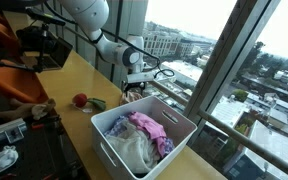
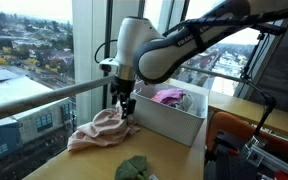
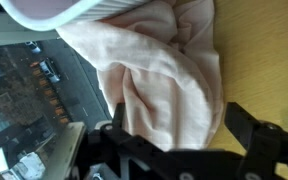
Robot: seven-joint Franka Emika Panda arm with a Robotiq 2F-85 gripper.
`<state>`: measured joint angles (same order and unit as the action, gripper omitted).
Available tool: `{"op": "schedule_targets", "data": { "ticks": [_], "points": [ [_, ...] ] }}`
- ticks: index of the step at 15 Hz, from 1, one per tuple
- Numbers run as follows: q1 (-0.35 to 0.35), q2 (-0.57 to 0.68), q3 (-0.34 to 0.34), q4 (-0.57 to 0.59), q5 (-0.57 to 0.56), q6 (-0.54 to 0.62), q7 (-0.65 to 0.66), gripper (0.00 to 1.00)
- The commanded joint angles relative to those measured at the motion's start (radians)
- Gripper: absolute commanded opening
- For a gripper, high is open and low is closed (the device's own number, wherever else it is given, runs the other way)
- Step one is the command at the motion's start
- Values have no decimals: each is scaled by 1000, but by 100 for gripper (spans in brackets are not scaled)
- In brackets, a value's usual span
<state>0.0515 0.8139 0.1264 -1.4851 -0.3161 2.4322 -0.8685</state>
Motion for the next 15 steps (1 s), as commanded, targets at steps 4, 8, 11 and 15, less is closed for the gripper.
{"op": "schedule_targets", "data": {
  "ticks": [4, 8, 11, 15],
  "points": [
    [24, 130, -26, 130, -9, -59, -19, 100],
    [21, 171, -32, 157, -11, -66, -24, 100],
    [18, 184, -36, 177, -11, -71, -29, 68],
    [14, 165, -41, 178, -9, -84, -29, 35]
  ]
}}
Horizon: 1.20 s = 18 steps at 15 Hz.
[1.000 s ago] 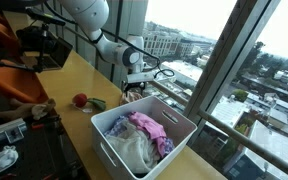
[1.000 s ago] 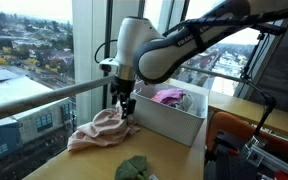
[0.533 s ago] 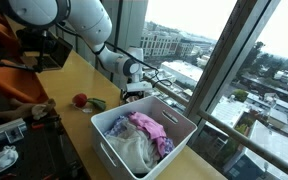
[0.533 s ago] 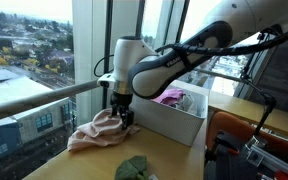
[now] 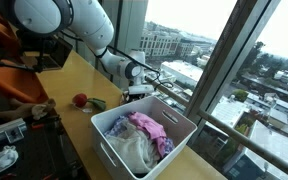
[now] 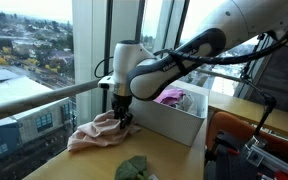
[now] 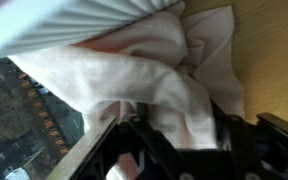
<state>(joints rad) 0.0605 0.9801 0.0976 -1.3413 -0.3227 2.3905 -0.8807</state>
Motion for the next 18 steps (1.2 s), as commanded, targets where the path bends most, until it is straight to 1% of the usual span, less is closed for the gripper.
{"op": "schedule_targets", "data": {
  "ticks": [1, 4, 5, 8, 9, 18],
  "points": [
    [0, -8, -12, 38, 1, -50, -17, 29],
    [-17, -46, -14, 43, 11, -65, -16, 5],
    [-24, -72, -14, 30, 13, -62, -15, 1],
    [-38, -145, -12, -6, 20, -59, -4, 0],
    [-37, -169, -14, -23, 19, -55, 5, 2],
    [0, -433, -12, -210, 4, -30, 82, 2]
  ]
}}
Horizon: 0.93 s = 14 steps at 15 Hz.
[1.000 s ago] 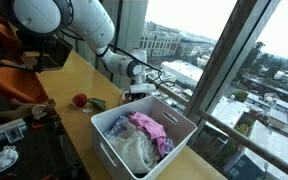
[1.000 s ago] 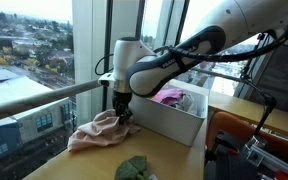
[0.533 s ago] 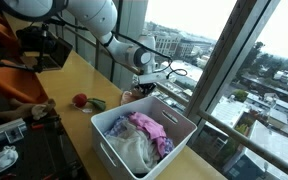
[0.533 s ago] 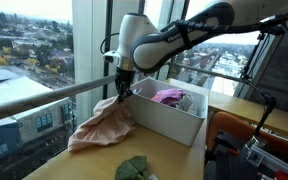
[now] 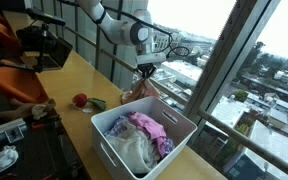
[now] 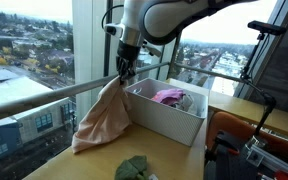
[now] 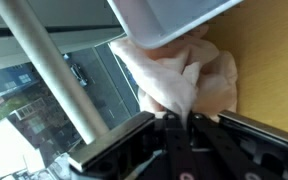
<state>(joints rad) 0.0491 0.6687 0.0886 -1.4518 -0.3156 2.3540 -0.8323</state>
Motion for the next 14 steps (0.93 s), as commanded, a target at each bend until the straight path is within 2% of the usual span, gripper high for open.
{"op": "schedule_targets", "data": {
  "ticks": [1, 6, 14],
  "points": [
    [12, -152, -3, -109, -2, 4, 44, 2],
    [-12, -306, -14, -142, 3, -1, 71, 2],
    [-75, -501, -62, -105, 11, -18, 76, 2]
  ]
}}
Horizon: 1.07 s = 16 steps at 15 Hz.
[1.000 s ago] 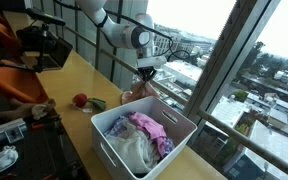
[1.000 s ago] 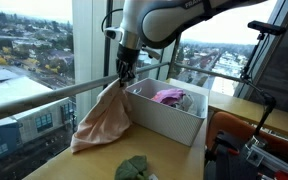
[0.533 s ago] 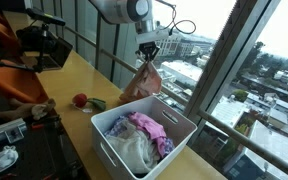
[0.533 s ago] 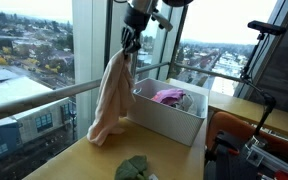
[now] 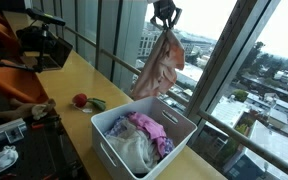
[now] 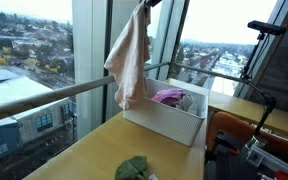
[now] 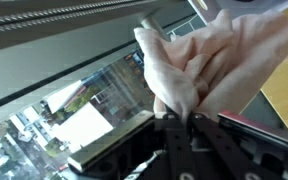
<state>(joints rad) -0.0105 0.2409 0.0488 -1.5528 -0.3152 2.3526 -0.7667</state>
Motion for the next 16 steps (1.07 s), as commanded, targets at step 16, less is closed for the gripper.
{"op": "schedule_targets", "data": {
  "ticks": [16],
  "points": [
    [-77, -160, -101, -11, 8, 34, 23, 2]
  ]
}}
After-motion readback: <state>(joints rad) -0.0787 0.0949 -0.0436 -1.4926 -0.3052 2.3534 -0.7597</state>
